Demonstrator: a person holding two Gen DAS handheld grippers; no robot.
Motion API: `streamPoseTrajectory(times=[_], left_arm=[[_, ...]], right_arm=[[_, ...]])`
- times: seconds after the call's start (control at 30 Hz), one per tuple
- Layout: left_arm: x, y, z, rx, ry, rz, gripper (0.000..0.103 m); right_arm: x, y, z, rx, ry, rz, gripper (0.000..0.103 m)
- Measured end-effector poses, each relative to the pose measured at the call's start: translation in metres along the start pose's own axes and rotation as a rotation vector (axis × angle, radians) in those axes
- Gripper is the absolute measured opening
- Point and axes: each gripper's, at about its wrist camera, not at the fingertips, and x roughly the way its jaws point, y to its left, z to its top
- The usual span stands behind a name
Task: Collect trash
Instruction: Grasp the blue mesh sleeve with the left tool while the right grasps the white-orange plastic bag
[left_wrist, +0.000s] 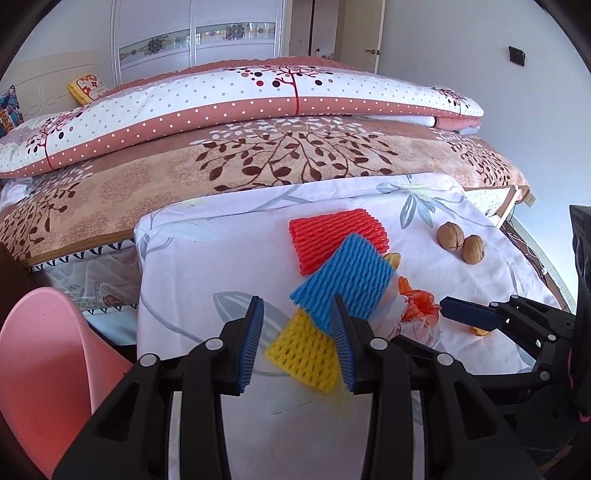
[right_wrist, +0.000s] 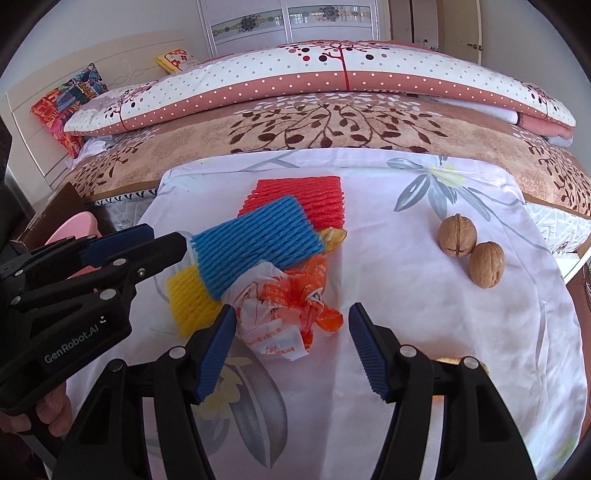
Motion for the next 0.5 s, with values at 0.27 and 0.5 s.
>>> streamPoseTrajectory(times=[0.27, 0.5], left_arm=[[0.005, 0.005, 0.000, 0.008, 0.001, -0.050, 0.037], [0.015, 0.002, 0.010, 0.029, 0.022, -0.091, 0.037]], right_arm=[[-0.011, -0.004, -0.004, 0.000, -0.027, 0.027, 0.037], [-0.028, -0.020, -0.005, 0.038, -0.054, 0.028, 0.037]])
